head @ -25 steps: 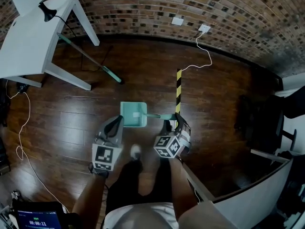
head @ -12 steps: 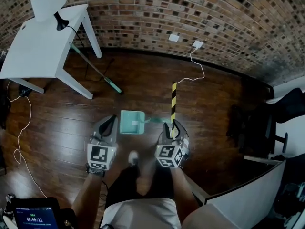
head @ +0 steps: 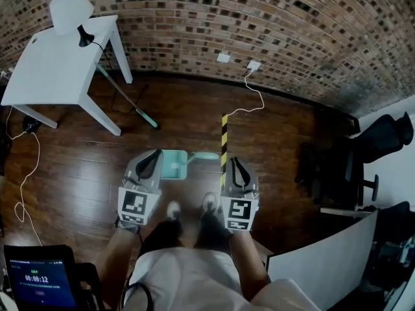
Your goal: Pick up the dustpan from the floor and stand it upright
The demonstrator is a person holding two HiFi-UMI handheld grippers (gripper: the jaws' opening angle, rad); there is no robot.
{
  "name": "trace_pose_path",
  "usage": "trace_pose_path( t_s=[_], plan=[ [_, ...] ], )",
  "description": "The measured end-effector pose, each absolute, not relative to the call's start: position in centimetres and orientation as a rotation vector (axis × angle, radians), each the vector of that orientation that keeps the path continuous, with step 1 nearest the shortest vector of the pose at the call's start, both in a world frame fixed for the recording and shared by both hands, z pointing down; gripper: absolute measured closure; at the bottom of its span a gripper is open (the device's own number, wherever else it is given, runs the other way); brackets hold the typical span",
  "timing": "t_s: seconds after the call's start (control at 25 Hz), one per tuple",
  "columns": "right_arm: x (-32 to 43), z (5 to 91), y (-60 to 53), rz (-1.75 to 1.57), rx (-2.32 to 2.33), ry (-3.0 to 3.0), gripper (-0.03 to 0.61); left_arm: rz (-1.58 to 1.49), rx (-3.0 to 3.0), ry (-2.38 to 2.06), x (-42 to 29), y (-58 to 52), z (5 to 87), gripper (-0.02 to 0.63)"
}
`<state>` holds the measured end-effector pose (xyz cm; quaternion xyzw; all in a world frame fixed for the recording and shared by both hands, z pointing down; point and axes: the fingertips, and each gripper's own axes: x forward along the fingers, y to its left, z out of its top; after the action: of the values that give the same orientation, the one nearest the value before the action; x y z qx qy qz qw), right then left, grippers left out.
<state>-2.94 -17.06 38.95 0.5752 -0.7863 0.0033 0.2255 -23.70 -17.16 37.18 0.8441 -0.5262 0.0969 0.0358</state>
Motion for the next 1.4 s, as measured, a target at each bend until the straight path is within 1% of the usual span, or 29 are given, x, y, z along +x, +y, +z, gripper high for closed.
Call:
trace_pose_path(
  t_s=[0.08, 0.24, 0.4, 0.6, 0.64, 0.88, 1.12, 1.4],
  plan=[
    [-2.4, 36.5, -15.9, 0.011, 1.621, -2.197, 0.558, 0.257, 2.613, -1.618, -23.1, -16.3, 35.3, 0.613],
    [-2.2, 33.1, -13.8, -0.042, 1.639, -2.235, 0.56, 0.194, 2.629, -1.623, -22.6, -15.1, 32.8, 0.613],
    [-0.9, 31.9, -12.5, 0.044, 1.652, -2.354, 0.56, 0.164, 2.649, -1.624, -20.3, -14.4, 30.8, 0.612],
    [-0.3, 29.1, -11.2, 0.02, 1.599, -2.488, 0.551, 0.172, 2.698, -1.641, -17.7, -13.4, 28.7, 0.614],
    [0.0, 28.8, -11.0, 0.035, 1.585, -2.519, 0.564, 0.169, 2.703, -1.648, -17.2, -13.2, 28.4, 0.612],
    [2.2, 27.1, -11.4, 0.046, 1.62, -2.556, 0.565, 0.138, 2.732, -1.674, -15.4, -13.7, 26.5, 0.614],
    [3.1, 26.6, -11.6, 0.033, 1.656, -2.543, 0.565, 0.12, 2.727, -1.683, -15.2, -13.7, 26.0, 0.612],
    [2.2, 25.7, -11.0, 0.029, 1.657, -2.517, 0.565, 0.124, 2.72, -1.673, -16.2, -12.8, 25.6, 0.612]
  ],
)
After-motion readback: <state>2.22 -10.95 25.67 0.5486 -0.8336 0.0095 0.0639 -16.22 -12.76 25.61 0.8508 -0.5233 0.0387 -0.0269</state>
